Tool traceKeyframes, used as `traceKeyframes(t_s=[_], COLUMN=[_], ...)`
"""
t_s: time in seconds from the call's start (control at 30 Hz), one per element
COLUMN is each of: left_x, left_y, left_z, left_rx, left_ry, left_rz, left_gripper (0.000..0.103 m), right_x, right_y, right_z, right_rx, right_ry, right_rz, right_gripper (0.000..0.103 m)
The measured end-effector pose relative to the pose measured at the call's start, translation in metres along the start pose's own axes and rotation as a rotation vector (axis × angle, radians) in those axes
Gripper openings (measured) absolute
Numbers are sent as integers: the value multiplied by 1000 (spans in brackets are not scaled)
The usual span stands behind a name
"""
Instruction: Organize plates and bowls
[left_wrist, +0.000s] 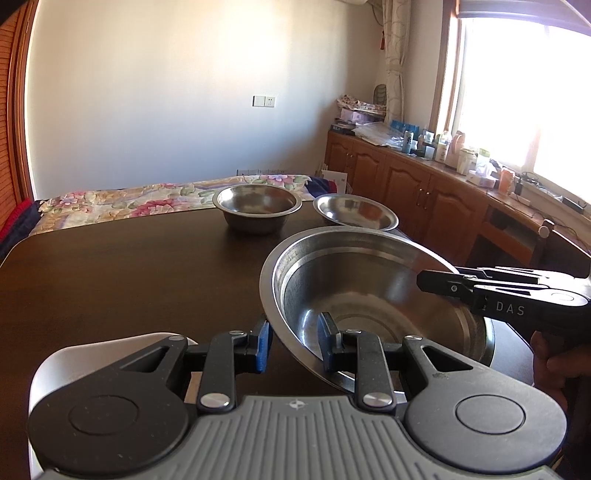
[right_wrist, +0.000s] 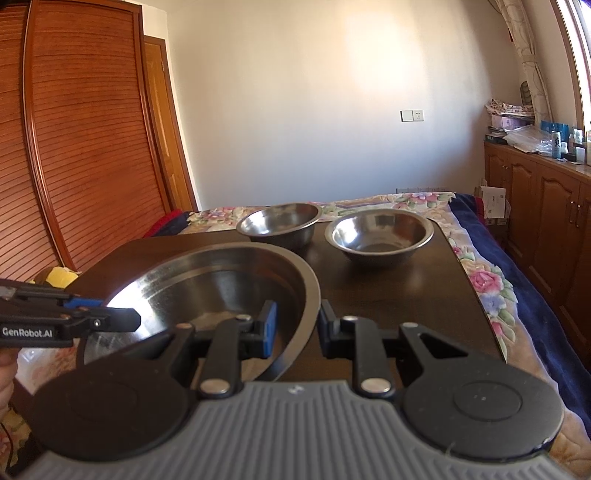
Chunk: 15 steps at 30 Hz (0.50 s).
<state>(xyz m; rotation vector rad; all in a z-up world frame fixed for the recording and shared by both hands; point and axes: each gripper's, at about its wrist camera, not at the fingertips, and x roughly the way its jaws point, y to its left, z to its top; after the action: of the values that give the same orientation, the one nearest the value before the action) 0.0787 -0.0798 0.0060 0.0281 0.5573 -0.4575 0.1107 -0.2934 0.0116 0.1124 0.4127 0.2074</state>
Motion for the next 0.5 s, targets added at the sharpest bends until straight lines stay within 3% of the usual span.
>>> traceKeyframes(t_s=[0.5], left_x=[-11], left_y=[-8], left_z=[-13], left_rx=[27], left_ry=[10], left_rz=[-8], left_gripper=[28], right_x=[-16], right_y=[1], right_z=[-8], right_rx=[0], right_ry=[0], right_rz=[-6], right_gripper=[26])
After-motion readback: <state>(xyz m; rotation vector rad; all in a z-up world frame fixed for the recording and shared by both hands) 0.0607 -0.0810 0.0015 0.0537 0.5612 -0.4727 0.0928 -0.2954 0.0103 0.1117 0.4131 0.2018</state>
